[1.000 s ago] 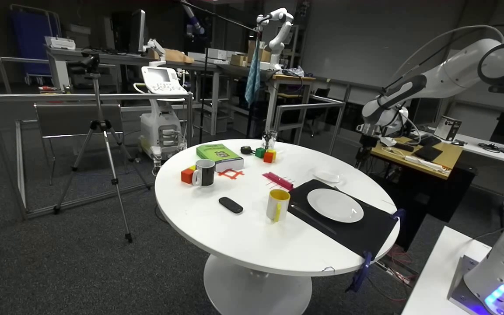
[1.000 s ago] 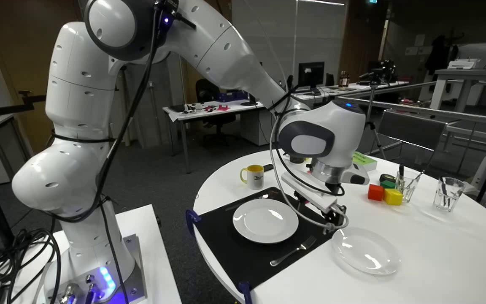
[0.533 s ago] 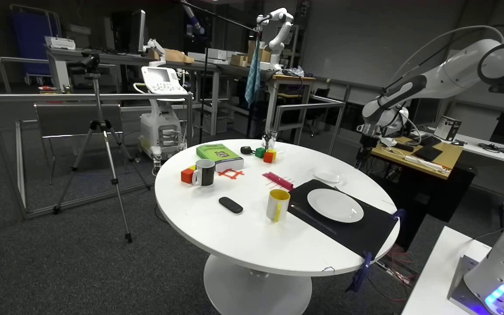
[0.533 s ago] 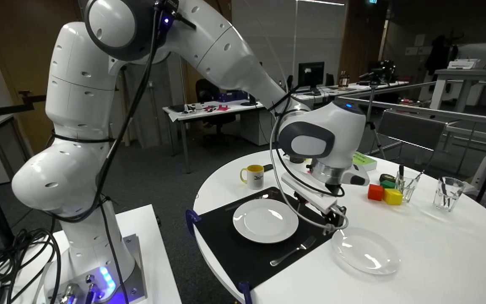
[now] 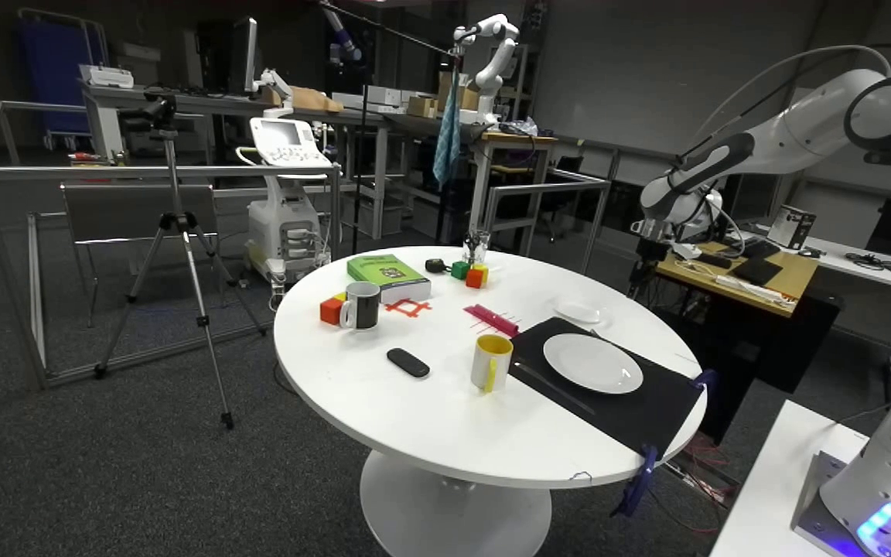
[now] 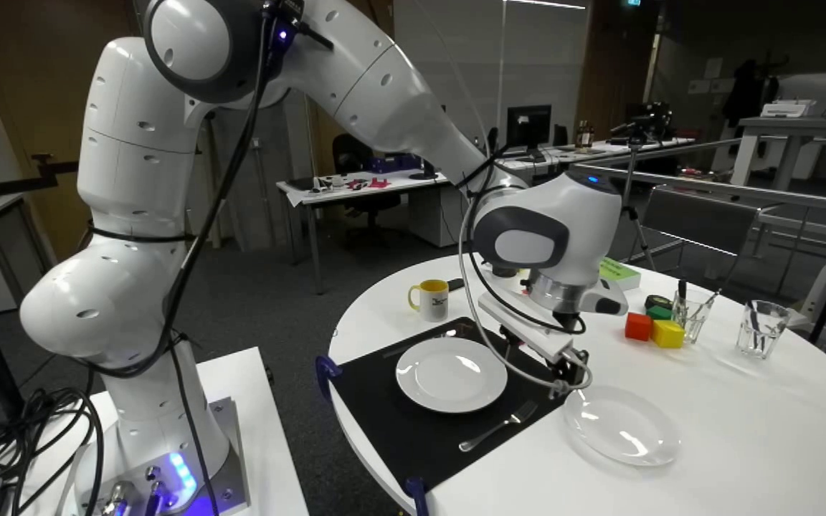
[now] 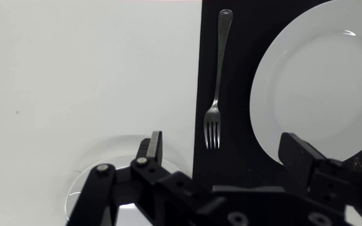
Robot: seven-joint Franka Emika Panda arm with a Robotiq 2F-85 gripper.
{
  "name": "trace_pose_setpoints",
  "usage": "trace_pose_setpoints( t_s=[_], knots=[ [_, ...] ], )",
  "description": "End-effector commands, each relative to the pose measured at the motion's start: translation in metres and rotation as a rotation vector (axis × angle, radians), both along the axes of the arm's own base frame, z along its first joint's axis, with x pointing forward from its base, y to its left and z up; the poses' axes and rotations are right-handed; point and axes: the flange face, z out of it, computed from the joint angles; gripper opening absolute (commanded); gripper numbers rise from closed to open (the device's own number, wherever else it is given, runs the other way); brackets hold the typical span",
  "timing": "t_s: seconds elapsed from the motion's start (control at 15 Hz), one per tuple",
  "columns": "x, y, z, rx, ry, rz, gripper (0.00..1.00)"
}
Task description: Move the smaller plate to the right
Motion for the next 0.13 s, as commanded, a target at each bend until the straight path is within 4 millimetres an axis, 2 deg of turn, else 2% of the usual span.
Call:
trace_pose_setpoints(
  t_s=[0.0, 0.07],
  knots=[
    [0.0002, 0.0000, 0.0004, 0.000, 0.000, 0.000, 1.00],
    [0.0002, -0.0001, 0.0004, 0.000, 0.000, 0.000, 1.00]
  ],
)
